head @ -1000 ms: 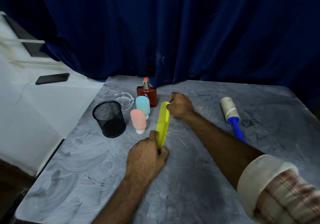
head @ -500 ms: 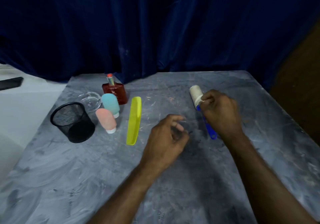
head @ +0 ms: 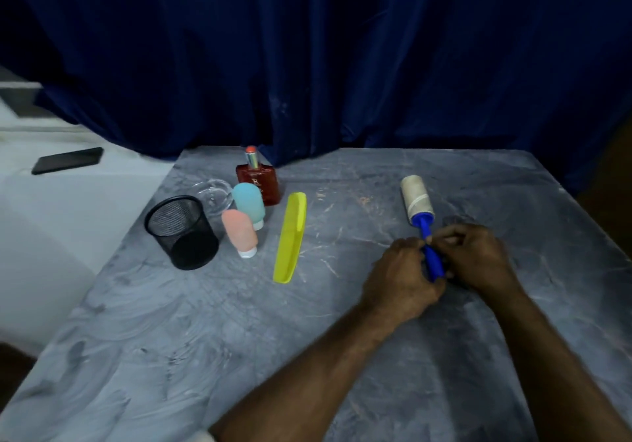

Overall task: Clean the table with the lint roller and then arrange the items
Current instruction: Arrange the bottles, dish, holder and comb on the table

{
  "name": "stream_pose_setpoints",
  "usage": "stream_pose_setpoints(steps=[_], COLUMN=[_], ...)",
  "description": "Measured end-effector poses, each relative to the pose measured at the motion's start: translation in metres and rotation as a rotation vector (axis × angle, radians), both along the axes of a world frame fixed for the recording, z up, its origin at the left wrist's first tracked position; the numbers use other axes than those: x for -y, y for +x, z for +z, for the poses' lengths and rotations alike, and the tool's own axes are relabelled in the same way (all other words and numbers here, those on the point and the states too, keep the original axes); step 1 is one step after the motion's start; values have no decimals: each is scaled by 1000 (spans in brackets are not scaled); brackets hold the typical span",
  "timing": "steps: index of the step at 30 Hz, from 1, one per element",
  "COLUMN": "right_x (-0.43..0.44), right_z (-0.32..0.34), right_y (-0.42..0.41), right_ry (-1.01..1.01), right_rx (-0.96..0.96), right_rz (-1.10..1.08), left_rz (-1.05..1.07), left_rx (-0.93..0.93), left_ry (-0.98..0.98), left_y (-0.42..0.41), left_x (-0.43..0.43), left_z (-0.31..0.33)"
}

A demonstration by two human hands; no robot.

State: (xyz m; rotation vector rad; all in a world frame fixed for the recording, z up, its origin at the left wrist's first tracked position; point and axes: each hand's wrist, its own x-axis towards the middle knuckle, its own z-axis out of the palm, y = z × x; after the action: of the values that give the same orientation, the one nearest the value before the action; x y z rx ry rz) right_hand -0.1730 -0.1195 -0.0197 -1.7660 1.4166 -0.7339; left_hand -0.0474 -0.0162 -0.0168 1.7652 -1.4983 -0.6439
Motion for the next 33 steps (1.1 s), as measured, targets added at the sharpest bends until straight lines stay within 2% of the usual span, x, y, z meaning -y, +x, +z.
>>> stream_pose_setpoints(steps=[4, 7, 12, 18, 33], right_x=[-23, -48, -84, -96, -98], right_z=[4, 3, -12, -32, -24], right_y=[29, 64, 114, 130, 124], right_ry=[98, 165, 238, 160, 79], right_rx=[194, 343, 435, 401, 303], right_rz=[51, 121, 188, 168, 99], left_rz=[94, 160, 252, 233, 261], left_rx=[-22, -17, -125, -157, 6], left_ry=[-104, -93, -93, -75, -118], left_y=[20, 45, 88, 106, 97], left_x=[-34, -64, -103, -116, -111], left_z=[4, 5, 3, -3, -7])
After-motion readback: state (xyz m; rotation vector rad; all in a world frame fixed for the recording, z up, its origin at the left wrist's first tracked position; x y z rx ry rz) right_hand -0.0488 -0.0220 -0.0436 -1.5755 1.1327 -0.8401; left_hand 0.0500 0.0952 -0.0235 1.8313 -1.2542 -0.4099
